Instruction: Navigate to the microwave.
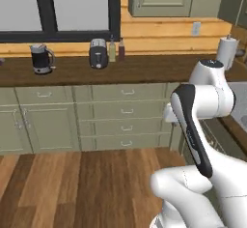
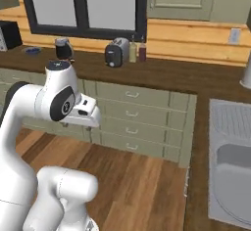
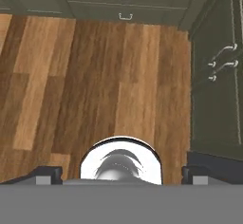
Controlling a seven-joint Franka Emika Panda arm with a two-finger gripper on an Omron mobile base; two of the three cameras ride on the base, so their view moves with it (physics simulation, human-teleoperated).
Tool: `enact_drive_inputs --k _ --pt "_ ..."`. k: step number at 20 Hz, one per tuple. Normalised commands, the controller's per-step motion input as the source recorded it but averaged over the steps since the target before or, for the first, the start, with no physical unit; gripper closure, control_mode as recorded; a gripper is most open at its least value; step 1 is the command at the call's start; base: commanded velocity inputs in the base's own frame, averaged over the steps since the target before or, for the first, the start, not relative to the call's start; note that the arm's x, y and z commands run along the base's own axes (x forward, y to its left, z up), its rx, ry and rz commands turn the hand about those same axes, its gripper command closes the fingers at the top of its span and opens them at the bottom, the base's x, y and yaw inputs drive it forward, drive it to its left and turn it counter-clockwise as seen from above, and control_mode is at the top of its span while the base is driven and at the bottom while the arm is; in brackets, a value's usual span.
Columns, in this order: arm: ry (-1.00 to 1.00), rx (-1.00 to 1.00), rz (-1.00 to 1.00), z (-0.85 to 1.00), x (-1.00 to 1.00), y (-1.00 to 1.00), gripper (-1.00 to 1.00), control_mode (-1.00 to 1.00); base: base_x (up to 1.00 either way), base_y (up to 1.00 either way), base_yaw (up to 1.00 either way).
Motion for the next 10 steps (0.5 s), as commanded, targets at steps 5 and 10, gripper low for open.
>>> enact_drive_inputs --k 5,10 --pt "0.0 0.0 0.0 0.0 0.0 0.0 -1.0 1.0 0.49 0.21 0.77" --pt "0.0 0.0 0.0 0.0 0.0 0.0 -1.0 1.0 0.52 0.25 0.76"
